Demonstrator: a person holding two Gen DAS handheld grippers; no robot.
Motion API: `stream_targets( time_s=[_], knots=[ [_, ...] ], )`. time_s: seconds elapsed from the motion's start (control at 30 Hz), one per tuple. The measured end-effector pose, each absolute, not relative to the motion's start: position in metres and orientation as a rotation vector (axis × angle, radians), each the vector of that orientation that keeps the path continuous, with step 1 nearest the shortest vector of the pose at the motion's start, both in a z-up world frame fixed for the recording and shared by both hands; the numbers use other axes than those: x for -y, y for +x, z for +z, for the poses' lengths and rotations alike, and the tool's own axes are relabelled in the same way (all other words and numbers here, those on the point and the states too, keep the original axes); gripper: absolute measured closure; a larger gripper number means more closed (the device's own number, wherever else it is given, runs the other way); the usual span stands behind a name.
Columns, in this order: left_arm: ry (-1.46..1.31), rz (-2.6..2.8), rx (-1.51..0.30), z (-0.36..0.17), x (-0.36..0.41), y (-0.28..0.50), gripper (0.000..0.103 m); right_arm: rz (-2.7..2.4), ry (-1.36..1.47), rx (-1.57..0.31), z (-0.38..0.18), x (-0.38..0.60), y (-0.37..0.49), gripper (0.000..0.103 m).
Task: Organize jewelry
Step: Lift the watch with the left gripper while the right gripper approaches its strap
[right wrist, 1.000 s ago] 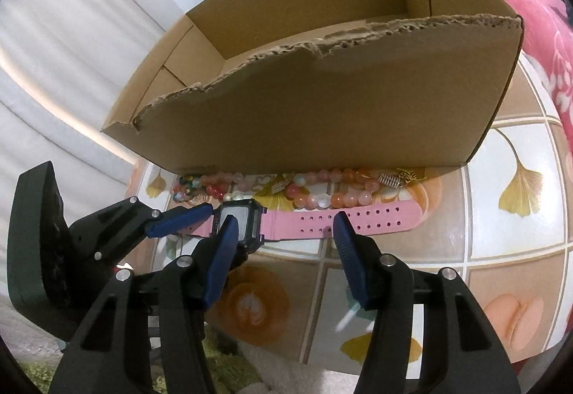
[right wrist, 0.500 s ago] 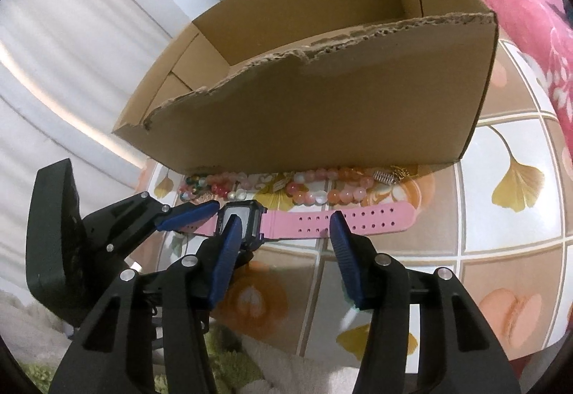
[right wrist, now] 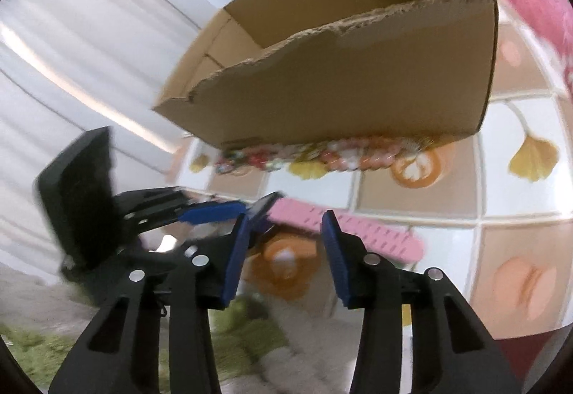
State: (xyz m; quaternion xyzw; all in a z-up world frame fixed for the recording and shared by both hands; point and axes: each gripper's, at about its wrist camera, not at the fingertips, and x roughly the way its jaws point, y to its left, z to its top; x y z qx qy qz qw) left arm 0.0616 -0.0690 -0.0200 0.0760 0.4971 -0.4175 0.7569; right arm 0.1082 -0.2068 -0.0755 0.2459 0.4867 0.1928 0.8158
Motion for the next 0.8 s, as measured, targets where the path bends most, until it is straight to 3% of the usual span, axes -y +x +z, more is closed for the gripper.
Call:
stream_targets(
  time_s=[0.23,0.27,0.33,0.57,0.63,0.7,0.73,0.8],
  knots=[
    [0.048,-0.996,-1.184,-0.022,0.059,0.087,0.077,0.513,0.735,-1.054,-0.083,0.215,0.108,0.063],
    [0.039,-1.002,-1.211,-0.025,0.059,0.091,0.094,0.516,0.751,-1.054,-0.084,0.216,0.108,0.063],
    [0.025,-1.007,-1.269,-0.033,0.054,0.098,0.101,0.524,0.794,-1.059,-0.088,0.217,0.111,0.063],
    [0.084,-0.976,-1.232,-0.03,0.053,0.099,0.102,0.502,0.908,-1.101,-0.106,0.221,0.12,0.063],
    [0.131,-0.957,-1.198,-0.026,0.054,0.093,0.098,0.486,0.868,-1.102,-0.103,0.221,0.117,0.063],
    [0.172,-0.937,-1.173,-0.023,0.055,0.087,0.072,0.472,0.822,-1.101,-0.1,0.222,0.115,0.063],
    [0.197,-0.922,-1.155,-0.021,0.054,0.083,0.066,0.458,0.769,-1.098,-0.096,0.22,0.114,0.063],
    [0.252,-0.89,-1.124,-0.019,0.055,0.072,0.063,0.427,0.627,-1.086,-0.088,0.216,0.114,0.063]
  ],
)
